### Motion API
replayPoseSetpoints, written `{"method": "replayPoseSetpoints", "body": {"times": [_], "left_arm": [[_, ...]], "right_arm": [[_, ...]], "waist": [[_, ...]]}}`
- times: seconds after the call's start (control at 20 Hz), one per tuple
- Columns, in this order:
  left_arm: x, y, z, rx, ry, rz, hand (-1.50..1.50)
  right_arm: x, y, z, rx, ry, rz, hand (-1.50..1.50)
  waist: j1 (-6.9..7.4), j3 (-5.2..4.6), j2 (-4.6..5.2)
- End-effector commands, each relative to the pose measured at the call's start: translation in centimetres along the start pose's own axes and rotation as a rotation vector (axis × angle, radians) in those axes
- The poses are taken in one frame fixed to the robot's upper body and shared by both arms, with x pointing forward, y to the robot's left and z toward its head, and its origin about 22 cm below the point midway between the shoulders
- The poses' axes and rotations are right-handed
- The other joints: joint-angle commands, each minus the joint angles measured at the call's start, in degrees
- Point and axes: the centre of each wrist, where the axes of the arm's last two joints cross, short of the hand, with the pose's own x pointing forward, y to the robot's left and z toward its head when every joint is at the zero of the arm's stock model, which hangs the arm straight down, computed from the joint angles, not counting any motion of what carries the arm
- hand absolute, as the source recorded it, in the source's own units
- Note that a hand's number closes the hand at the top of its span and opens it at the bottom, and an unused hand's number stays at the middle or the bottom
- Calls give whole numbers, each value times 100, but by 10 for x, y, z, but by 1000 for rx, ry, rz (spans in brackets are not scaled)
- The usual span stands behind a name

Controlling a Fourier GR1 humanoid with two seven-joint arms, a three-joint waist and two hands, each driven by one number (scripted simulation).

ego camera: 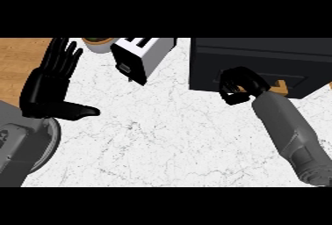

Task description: Pick up the cup, place it into the drawer and close the drawer

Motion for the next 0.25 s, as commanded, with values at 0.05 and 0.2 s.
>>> {"method": "replayPoseSetpoints", "body": {"times": [0.05, 0.2], "left_arm": [[-9, 0, 7, -9, 29, 28, -150], [-9, -1, 5, -11, 14, 16, -150]], "right_arm": [[-6, -49, 4, -166, 137, 32, 150], [-5, -51, 3, -178, 126, 39, 150]], "waist": [[161, 56, 236], [161, 56, 236]]}}
